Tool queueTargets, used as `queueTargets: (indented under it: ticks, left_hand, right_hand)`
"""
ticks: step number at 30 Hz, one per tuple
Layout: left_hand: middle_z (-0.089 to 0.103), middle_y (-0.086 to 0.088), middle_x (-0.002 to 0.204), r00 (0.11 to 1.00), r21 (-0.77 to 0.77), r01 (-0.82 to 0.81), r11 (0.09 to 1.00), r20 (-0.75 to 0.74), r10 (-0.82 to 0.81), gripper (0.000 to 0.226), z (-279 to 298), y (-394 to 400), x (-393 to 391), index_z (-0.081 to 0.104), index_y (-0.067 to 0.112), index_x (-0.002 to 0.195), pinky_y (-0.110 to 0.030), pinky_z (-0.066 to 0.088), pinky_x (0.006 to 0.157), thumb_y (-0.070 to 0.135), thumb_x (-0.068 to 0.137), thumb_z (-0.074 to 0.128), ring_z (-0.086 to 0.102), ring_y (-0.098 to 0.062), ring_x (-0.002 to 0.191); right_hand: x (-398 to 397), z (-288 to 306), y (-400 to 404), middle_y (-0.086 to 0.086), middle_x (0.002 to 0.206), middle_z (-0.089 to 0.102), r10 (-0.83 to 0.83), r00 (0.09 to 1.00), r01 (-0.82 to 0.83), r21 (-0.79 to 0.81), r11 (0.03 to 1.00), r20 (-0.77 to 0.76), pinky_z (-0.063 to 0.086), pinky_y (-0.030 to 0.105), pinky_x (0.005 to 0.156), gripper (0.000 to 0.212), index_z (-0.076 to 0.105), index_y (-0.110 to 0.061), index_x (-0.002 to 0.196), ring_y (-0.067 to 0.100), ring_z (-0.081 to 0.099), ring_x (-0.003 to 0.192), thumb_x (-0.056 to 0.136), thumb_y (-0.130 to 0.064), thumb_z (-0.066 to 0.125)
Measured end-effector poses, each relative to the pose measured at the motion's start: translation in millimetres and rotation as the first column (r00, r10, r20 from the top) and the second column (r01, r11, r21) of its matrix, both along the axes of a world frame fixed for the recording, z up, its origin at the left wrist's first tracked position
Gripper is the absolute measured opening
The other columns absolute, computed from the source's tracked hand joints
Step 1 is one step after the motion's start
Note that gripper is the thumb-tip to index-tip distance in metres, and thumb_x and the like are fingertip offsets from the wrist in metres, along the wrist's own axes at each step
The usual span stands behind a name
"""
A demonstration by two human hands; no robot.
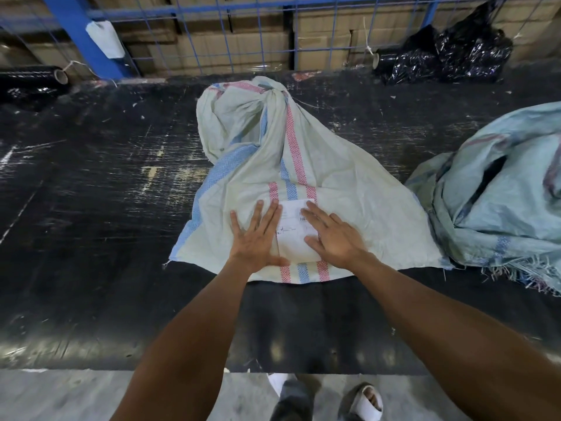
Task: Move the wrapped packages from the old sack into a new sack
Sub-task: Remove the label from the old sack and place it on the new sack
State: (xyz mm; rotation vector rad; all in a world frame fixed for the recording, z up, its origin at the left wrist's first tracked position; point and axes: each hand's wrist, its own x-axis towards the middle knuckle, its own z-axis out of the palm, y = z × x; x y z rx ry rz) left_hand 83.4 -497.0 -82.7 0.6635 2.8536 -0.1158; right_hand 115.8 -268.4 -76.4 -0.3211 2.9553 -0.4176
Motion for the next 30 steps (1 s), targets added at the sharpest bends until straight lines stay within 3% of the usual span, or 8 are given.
queueTargets:
  ticks: [6,12,15,18,22,24,26,30]
  left_hand:
    - [-0.038,0.008,0.158,0.999,-0.017,0.045,0.999,0.001,-0.045,0.132,-1.9,-3.8,-5.2,-0.03,0.022,0.152,-0.079,-0.007,0.107,0.091,0.068,0.045,-0.031,-0.022,0.148]
    - [-0.03,0.009,0.162,0.997,0.062,0.07,0.996,-0.046,-0.067,0.102,-10.7,-17.6,-8.8,-0.023,0.024,0.155,-0.072,-0.006,0.112,0.085,0.086,0.021,-0.024,-0.018,0.15]
    - [-0.031,0.009,0.161,0.997,0.04,0.069,0.997,-0.04,-0.068,0.101,-10.7,-16.0,-7.6,-0.026,0.024,0.154,-0.071,-0.01,0.113,0.082,0.087,0.023,-0.027,-0.019,0.149]
    - [-0.028,0.006,0.162,0.994,0.036,0.092,0.995,-0.06,-0.089,0.101,-9.5,-17.1,-9.4,-0.023,0.022,0.155,-0.069,-0.011,0.114,0.081,0.088,0.023,-0.025,-0.02,0.15]
    - [-0.02,0.004,0.165,0.981,0.066,0.163,0.984,-0.114,-0.155,0.098,-10.9,-22.7,-12.6,-0.013,0.021,0.158,-0.064,-0.005,0.117,0.08,0.09,0.023,-0.02,-0.02,0.152]
    - [-0.021,0.007,0.165,0.982,0.064,0.169,0.984,-0.093,-0.163,0.098,-11.2,-23.9,-14.3,-0.013,0.022,0.158,-0.063,-0.004,0.118,0.081,0.088,0.023,-0.02,-0.019,0.152]
    - [-0.023,0.009,0.164,0.984,0.048,0.17,0.984,-0.068,-0.167,0.099,-12.4,-23.7,-16.5,-0.014,0.024,0.158,-0.063,-0.006,0.118,0.083,0.087,0.022,-0.021,-0.017,0.151]
    - [-0.011,0.01,0.166,0.983,0.075,0.169,0.983,-0.086,-0.163,0.087,-7.7,-24.1,-20.4,-0.002,0.026,0.16,-0.058,-0.007,0.12,0.075,0.092,0.022,-0.009,-0.016,0.154]
  right_hand:
    - [-11.7,-10.6,-0.2,-0.014,0.164,-0.007,-0.212,0.976,0.199,0.186,0.962,0.053,0.032,0.041,0.106,0.06,-0.002,-0.028,0.158,0.022,0.032,0.131,0.103,-0.044,0.018]
    - [-12.9,-16.5,-4.9,-0.004,0.145,0.037,-0.425,0.905,0.424,-0.076,0.903,0.001,0.032,0.047,0.108,0.052,0.044,-0.026,0.139,0.029,0.035,0.131,0.098,-0.057,0.035]
    - [-16.1,-17.1,-6.9,-0.003,0.136,0.04,-0.455,0.89,0.454,-0.074,0.888,0.006,0.036,0.044,0.1,0.043,0.049,-0.03,0.128,0.027,0.04,0.124,0.092,-0.053,0.05]
    - [-20.5,-14.0,-9.2,-0.001,0.135,0.043,-0.524,0.852,0.522,-0.104,0.846,0.014,0.038,0.042,0.099,0.032,0.051,-0.029,0.126,0.026,0.043,0.123,0.096,-0.041,0.049]
    - [-15.5,-12.2,-17.1,-0.006,0.154,0.032,-0.33,0.924,0.319,-0.088,0.944,-0.195,0.03,0.045,0.11,0.049,0.035,-0.029,0.148,0.021,0.031,0.137,0.101,-0.042,0.038]
    - [-10.3,-17.5,-19.3,-0.012,0.164,0.013,-0.174,0.978,0.177,0.017,0.984,-0.116,0.014,0.044,0.119,0.056,0.015,-0.032,0.157,0.015,0.014,0.149,0.103,-0.043,0.027]
    - [-6.3,-24.2,-17.6,-0.015,0.165,-0.004,-0.178,0.984,0.176,0.095,0.98,0.02,-0.003,0.042,0.122,0.058,0.001,-0.031,0.158,0.011,-0.003,0.152,0.104,-0.045,0.017]
    - [-7.9,-24.5,-11.4,-0.011,0.165,0.0,-0.21,0.977,0.202,0.161,0.966,0.029,0.0,0.041,0.123,0.057,0.004,-0.026,0.159,0.011,-0.001,0.152,0.105,-0.039,0.015]
